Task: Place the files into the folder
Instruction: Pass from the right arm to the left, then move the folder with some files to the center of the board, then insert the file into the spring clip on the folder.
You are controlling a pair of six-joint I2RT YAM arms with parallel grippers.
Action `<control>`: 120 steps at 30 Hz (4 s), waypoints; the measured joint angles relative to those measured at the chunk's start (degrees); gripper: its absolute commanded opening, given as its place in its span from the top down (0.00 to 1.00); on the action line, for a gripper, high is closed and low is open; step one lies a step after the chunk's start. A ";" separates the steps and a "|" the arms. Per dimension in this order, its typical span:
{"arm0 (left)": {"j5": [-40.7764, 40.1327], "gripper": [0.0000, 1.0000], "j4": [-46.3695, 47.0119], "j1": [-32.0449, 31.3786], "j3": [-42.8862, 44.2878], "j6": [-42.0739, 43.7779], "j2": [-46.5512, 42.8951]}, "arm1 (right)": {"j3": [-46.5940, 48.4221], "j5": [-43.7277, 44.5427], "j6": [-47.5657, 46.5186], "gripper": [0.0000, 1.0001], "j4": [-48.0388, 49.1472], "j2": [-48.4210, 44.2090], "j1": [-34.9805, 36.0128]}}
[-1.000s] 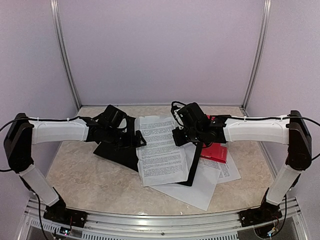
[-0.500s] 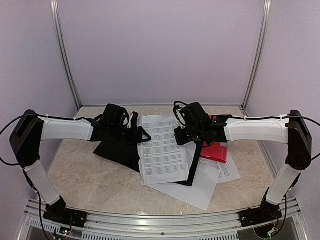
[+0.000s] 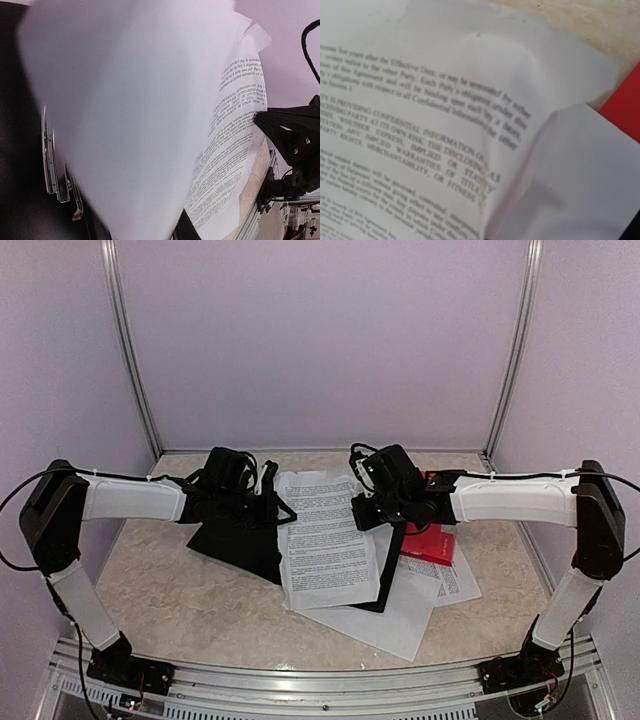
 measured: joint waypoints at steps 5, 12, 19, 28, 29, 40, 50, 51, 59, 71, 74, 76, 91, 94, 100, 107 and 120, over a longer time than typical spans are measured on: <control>-0.37 1.00 -2.25 0.02 0.17 1.60 0.00 | -0.07 -0.87 -0.11 0.81 -0.02 0.00 -0.02; -4.79 1.00 -14.64 0.09 5.35 6.86 -1.01 | -1.57 -0.39 1.16 0.29 -0.52 -0.57 -0.66; -10.38 1.00 -26.43 0.55 8.57 11.69 -6.01 | -10.03 -0.55 3.89 0.28 -0.79 -5.57 -4.39; -15.80 1.00 -36.65 0.85 11.98 15.41 -6.97 | -17.46 -5.84 6.75 0.30 4.39 -6.16 -14.25; -16.20 1.00 -37.40 0.85 11.98 15.58 -6.97 | -17.46 -6.54 6.93 0.31 5.53 -5.79 -15.21; -18.67 1.00 -39.80 0.85 11.98 16.35 -9.77 | -17.33 -16.94 9.27 0.37 17.09 3.06 -22.62; -21.92 1.00 -41.05 0.85 11.98 17.31 -9.79 | -17.44 -25.31 15.52 0.52 28.92 9.44 -23.78; -22.18 1.00 -41.07 0.85 11.98 17.44 -9.79 | -17.68 -26.12 16.46 0.57 30.56 9.92 -23.78; -24.72 1.00 -41.94 0.85 11.98 17.86 -9.79 | -19.82 -29.00 21.46 0.99 36.96 11.34 -24.02; -22.82 1.00 -43.85 0.83 11.93 20.48 -15.28 | -15.39 -29.53 10.95 1.00 18.99 0.04 -24.13; -21.62 1.00 -44.46 0.83 11.96 21.24 -15.96 | -13.66 -28.26 7.04 1.00 11.89 -3.98 -24.13; -21.09 1.00 -44.85 0.79 11.96 21.53 -15.82 | -12.17 -26.95 4.57 1.00 7.34 -5.46 -24.13; -15.45 1.00 -48.30 0.68 16.92 24.98 -8.31 | -4.02 -19.85 -10.60 1.00 -13.81 -6.47 -28.52; -14.60 1.00 -48.59 0.68 18.56 25.81 -6.19 | -1.66 -19.61 -12.92 1.00 -15.30 -4.79 -29.22; -12.72 1.00 -48.46 0.87 21.20 26.64 -1.18 | 1.09 -18.49 -16.44 1.00 -16.00 -0.35 -29.64; -7.67 1.00 -47.76 3.02 23.61 26.32 5.05 | 1.31 -17.68 -17.62 1.00 -15.91 1.25 -29.99; -0.92 1.00 -45.72 4.52 24.74 23.78 7.91 | 1.29 -17.66 -17.70 1.00 -15.80 1.25 -29.99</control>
